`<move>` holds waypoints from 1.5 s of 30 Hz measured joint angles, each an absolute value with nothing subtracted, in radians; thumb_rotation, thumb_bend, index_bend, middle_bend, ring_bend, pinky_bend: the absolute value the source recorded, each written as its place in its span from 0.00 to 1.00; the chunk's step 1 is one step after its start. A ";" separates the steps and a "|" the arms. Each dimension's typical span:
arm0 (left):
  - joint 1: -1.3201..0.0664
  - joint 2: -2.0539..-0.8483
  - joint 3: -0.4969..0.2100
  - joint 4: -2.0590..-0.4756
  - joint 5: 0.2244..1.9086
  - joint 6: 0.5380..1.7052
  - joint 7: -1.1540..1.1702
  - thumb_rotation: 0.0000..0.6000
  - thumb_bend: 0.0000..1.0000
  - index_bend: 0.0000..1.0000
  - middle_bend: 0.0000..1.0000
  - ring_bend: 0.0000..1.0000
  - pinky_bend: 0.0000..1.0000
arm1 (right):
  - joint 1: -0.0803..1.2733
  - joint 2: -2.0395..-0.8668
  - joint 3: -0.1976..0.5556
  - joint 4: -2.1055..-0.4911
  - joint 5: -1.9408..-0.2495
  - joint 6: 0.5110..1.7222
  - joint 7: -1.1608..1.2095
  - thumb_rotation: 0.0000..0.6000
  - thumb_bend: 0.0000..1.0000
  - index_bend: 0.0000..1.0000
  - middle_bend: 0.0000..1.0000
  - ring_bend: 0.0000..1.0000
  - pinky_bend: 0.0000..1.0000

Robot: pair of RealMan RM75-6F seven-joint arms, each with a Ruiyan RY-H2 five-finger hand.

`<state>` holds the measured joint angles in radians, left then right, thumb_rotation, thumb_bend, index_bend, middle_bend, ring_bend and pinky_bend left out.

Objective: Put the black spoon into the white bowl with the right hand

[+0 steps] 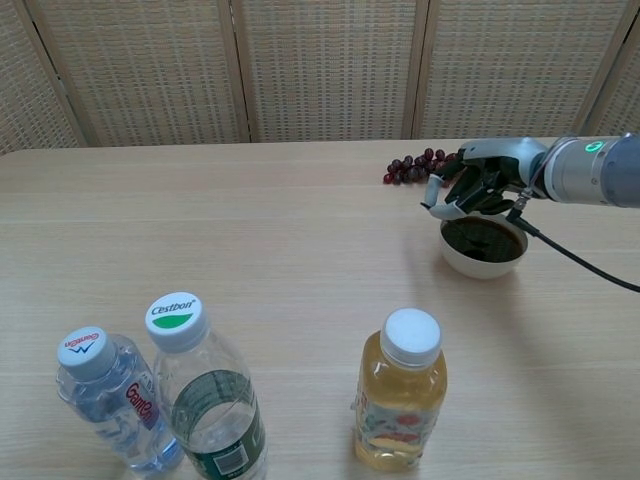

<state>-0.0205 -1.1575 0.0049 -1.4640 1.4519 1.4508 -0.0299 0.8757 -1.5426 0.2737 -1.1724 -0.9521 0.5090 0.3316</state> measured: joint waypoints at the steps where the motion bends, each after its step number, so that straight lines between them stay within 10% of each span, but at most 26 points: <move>1: -0.020 -1.157 0.005 -1.465 1.452 1.451 -0.029 1.00 0.48 0.03 0.00 0.00 0.00 | 0.876 -1.546 0.271 -1.165 -0.951 0.507 0.328 1.00 0.80 0.75 0.97 0.99 1.00; 45: -0.023 -1.152 0.002 -1.496 1.454 1.441 0.009 1.00 0.48 0.03 0.00 0.00 0.00 | 0.853 -1.567 0.272 -1.056 -1.023 0.447 0.343 1.00 0.80 0.76 0.97 0.99 1.00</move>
